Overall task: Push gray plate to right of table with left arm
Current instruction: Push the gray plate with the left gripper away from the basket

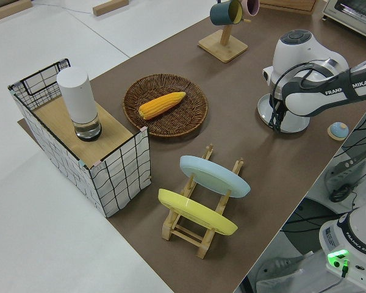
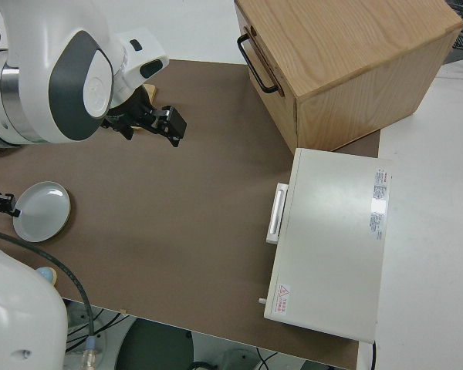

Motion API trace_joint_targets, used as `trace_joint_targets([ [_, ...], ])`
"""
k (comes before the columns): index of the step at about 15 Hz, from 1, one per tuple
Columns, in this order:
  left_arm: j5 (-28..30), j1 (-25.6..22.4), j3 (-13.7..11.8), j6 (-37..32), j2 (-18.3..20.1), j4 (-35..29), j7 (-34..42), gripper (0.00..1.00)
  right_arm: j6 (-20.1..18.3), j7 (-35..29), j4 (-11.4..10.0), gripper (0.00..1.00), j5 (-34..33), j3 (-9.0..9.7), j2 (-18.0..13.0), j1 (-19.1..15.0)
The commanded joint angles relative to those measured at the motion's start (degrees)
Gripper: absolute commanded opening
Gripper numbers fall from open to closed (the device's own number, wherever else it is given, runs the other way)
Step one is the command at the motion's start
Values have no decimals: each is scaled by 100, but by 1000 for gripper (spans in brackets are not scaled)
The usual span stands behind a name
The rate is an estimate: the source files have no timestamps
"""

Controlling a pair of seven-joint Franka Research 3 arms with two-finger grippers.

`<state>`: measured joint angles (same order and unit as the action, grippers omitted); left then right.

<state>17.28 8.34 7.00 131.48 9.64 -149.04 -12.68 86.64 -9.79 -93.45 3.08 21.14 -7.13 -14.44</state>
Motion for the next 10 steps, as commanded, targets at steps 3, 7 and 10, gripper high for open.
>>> trace_joint_targets([
  [3, 372, 344, 283, 553, -190, -37, -480, 0, 2, -67, -156, 996, 123, 83, -157, -138],
  [7, 575, 344, 732, 774, -392, 85, -639, 0, 1, -58, -156, 996, 123, 83, -157, -138],
  [10, 654, 344, 1022, 774, -515, 235, -814, 0, 2, -58, -156, 996, 123, 83, -157, -138],
])
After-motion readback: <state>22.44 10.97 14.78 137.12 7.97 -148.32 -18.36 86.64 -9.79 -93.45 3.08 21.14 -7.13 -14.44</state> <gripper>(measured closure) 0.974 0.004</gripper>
